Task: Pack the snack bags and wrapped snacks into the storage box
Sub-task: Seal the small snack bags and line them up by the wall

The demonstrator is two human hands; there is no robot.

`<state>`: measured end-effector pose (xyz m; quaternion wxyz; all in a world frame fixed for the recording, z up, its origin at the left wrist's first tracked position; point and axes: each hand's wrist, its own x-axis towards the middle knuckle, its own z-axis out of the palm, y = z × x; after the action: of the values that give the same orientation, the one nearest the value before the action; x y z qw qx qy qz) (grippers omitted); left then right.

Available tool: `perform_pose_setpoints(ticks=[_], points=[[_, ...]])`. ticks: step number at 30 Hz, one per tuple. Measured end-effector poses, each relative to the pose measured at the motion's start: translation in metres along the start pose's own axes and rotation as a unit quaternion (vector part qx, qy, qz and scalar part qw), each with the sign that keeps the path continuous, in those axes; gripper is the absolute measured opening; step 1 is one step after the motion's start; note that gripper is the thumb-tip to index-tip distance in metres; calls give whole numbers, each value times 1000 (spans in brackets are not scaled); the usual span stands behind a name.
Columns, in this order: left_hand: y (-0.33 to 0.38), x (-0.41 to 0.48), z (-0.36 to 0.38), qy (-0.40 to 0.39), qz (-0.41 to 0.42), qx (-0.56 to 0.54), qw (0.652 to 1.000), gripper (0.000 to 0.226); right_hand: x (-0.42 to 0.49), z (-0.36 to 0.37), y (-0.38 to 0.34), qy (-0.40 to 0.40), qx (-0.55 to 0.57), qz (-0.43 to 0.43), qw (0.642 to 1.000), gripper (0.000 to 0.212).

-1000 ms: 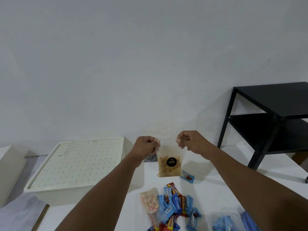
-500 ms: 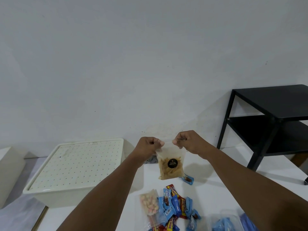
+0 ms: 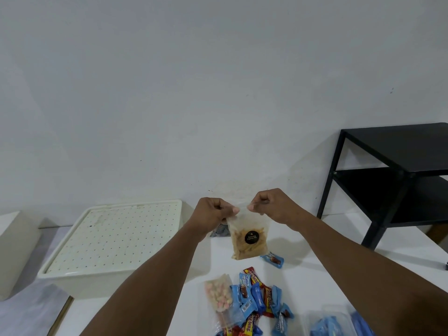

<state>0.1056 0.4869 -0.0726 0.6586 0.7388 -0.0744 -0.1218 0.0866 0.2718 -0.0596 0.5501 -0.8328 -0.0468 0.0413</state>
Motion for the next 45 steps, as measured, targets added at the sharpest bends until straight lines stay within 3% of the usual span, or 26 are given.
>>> perform_pose_setpoints(ticks=[6, 12, 22, 30, 36, 41, 45], points=[[-3, -3, -7, -21, -30, -63, 997, 19, 2, -2, -2, 7, -2, 1, 1000, 19], [-2, 2, -3, 1, 2, -17, 1000, 17, -1, -1, 0, 31, 46, 28, 998, 19], [-3, 1, 12, -50, -15, 17, 998, 24, -1, 0, 4, 34, 38, 19, 999, 18], [-5, 7, 14, 6, 17, 32, 999, 15, -11, -13, 13, 38, 63, 45, 996, 15], [-1, 3, 24, -62, -30, 64, 996, 26, -16, -16, 14, 38, 26, 30, 998, 19], [1, 8, 31, -27, 4, 101, 994, 19, -18, -14, 19, 45, 94, 38, 994, 22], [-2, 3, 37, -35, -24, 45, 998, 28, -18, -14, 30, 71, 184, 46, 979, 22]])
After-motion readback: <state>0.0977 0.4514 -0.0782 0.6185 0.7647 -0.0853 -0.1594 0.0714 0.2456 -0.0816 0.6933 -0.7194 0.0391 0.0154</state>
